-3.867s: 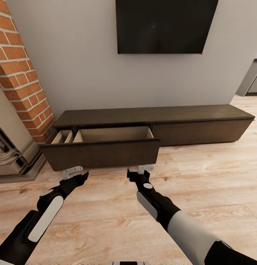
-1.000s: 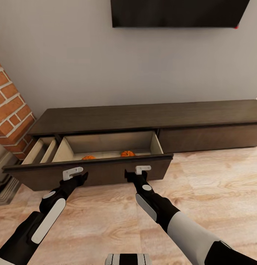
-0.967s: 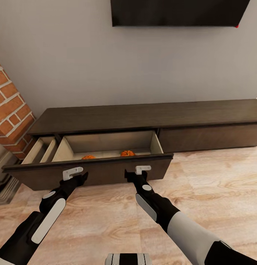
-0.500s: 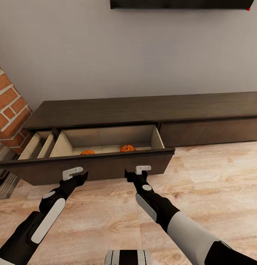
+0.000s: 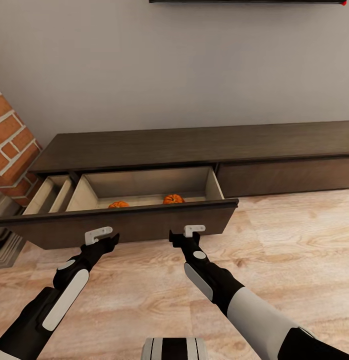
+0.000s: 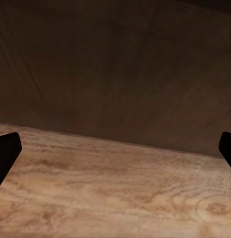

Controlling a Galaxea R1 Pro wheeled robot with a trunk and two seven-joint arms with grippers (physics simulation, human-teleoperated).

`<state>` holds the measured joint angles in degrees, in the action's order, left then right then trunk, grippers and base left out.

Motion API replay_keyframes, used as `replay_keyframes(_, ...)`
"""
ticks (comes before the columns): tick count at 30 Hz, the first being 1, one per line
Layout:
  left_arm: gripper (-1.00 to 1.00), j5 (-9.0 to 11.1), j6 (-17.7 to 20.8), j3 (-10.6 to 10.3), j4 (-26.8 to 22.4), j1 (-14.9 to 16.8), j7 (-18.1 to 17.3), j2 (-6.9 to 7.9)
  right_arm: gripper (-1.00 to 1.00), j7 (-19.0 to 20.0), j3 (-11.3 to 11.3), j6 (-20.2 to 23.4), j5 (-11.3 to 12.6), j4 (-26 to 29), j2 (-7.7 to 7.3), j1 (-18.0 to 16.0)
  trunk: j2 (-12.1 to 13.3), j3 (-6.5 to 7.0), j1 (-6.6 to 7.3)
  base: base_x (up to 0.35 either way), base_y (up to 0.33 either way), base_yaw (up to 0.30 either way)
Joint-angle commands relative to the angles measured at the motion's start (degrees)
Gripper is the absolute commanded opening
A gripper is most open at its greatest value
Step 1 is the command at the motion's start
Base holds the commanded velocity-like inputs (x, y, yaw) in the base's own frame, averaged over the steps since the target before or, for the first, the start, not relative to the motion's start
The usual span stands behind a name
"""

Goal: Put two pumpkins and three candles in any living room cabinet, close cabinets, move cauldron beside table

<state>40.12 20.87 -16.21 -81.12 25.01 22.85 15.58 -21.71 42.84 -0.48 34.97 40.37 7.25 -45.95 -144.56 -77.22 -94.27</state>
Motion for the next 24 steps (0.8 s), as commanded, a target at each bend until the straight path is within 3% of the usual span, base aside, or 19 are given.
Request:
replay_keyframes(1,1.00,0.57,0.05,-0.13,-0.09,0.04,0.56,0.06,1.00,-0.44,0.31,-0.05,0.45,0.06,-0.04,-0.05,-0.02,-0.04,0.01,0.000,0.000,0.000)
replay_keyframes(6,1.00,0.63,0.05,-0.04,-0.09,0.04,0.54,0.06,1.00,-0.51,0.31,-0.05,0.45,0.06,-0.04,-0.08,-0.02,-0.04,0.01,0.050,0.000,0.000)
replay_keyframes(24,1.00,0.74,0.14,0.04,-0.09,0.04,0.54,0.06,1.00,-0.61,0.31,-0.05,0.44,0.06,-0.04,-0.09,-0.02,-0.04,0.01,0.244,0.000,0.000)
